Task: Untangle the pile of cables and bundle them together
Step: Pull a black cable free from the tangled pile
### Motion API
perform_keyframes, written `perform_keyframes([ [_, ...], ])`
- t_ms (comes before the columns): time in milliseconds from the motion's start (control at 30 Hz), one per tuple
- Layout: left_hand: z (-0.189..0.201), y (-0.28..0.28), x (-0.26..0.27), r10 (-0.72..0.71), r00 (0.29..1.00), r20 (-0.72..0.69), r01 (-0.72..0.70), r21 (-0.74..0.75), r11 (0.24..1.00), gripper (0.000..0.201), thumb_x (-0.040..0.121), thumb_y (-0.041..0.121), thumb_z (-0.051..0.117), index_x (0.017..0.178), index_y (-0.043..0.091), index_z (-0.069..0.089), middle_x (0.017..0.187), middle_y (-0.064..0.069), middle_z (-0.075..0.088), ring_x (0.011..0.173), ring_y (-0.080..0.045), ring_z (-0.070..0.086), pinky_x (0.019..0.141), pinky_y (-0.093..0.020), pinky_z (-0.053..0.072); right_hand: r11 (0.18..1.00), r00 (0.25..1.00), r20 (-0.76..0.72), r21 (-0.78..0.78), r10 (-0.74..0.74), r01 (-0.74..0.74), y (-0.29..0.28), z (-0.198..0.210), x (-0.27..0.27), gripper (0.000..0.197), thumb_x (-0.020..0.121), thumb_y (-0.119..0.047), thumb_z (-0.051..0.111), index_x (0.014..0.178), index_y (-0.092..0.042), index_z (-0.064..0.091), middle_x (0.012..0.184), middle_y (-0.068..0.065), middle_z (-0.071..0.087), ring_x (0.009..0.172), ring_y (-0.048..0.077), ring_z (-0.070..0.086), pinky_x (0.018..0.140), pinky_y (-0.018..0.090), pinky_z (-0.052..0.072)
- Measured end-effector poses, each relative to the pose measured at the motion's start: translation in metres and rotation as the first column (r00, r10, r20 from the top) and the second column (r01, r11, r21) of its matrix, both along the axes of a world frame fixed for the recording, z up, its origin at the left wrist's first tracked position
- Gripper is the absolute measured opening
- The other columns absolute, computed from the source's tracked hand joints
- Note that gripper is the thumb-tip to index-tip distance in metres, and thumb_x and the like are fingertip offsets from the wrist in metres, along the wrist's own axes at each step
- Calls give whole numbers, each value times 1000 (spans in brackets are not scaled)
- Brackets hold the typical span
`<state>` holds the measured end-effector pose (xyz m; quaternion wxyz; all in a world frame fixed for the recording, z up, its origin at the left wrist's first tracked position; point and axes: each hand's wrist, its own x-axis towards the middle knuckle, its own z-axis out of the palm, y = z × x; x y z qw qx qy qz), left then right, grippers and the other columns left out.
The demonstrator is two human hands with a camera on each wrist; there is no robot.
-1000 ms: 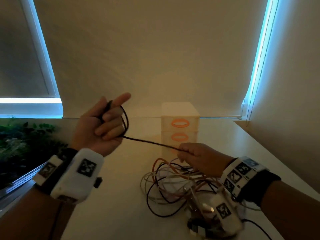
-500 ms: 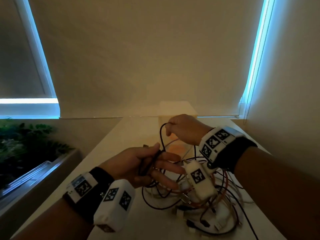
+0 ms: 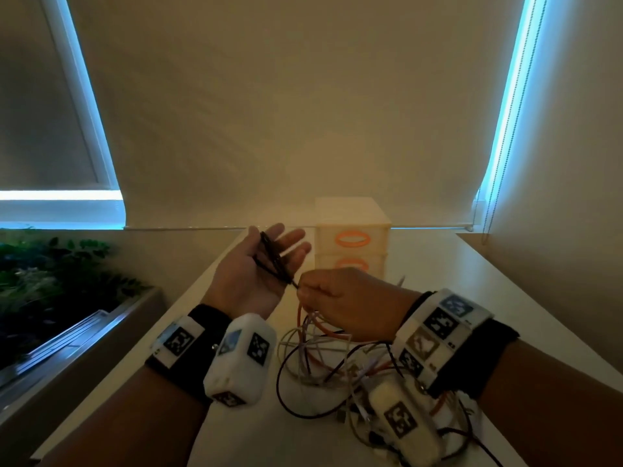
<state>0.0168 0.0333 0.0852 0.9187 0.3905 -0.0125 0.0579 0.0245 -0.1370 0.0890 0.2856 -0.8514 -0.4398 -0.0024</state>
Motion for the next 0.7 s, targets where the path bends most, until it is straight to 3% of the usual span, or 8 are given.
perform_keyframes([
  [67,8,2,1,-8,1000,28,11,-93,996,56,109,44,35,135,0,57,105,-17,77,86,-30,77,66,-29,63,999,1000,2,-30,21,-21,-1,-11,2,27,105,-29,42,90,-12,57,76,-9,55,68,1,48,66,14,39],
  [133,13,6,-2,-59,997,59,65,-107,992,57,109,45,33,134,1,59,90,-9,77,71,-19,75,56,-21,58,1000,998,-57,-1,-24,24,-7,-20,11,29,105,-31,41,92,-13,60,79,-10,57,69,-2,50,65,12,37],
  [200,13,11,-4,-121,988,99,129,-75,989,58,108,46,32,137,2,56,73,0,69,54,-7,63,47,-16,48,996,990,-107,1,-90,90,-18,-28,24,29,104,-32,42,87,-19,62,76,-11,57,68,-5,51,68,15,38],
  [267,9,21,-4,-231,960,158,240,-39,970,57,109,44,30,141,1,50,65,5,59,43,-2,46,41,-15,38,981,975,-112,-57,-192,186,-31,-36,39,29,103,-33,43,83,-20,60,73,-10,55,67,1,50,67,22,40],
  [400,9,34,-8,-451,861,234,447,73,891,58,112,44,26,149,0,37,63,4,54,41,-5,28,38,-20,34,944,900,-297,-14,-320,331,-52,-45,68,31,103,-31,41,81,-15,55,59,-4,44,53,15,41,55,29,36],
  [567,12,28,-11,-618,754,224,592,175,786,61,112,44,22,149,-1,37,65,1,58,40,-5,28,38,-19,32,958,891,-421,139,-172,251,-33,-29,60,30,105,-26,39,86,-10,56,56,1,43,48,17,41,52,31,38],
  [700,4,9,-19,-711,684,165,673,234,702,61,111,43,23,143,-2,49,65,-2,61,38,-7,34,37,-19,32,961,942,-270,133,-200,242,-15,-6,55,32,102,-39,42,82,-20,59,59,-5,45,49,13,42,51,30,37],
])
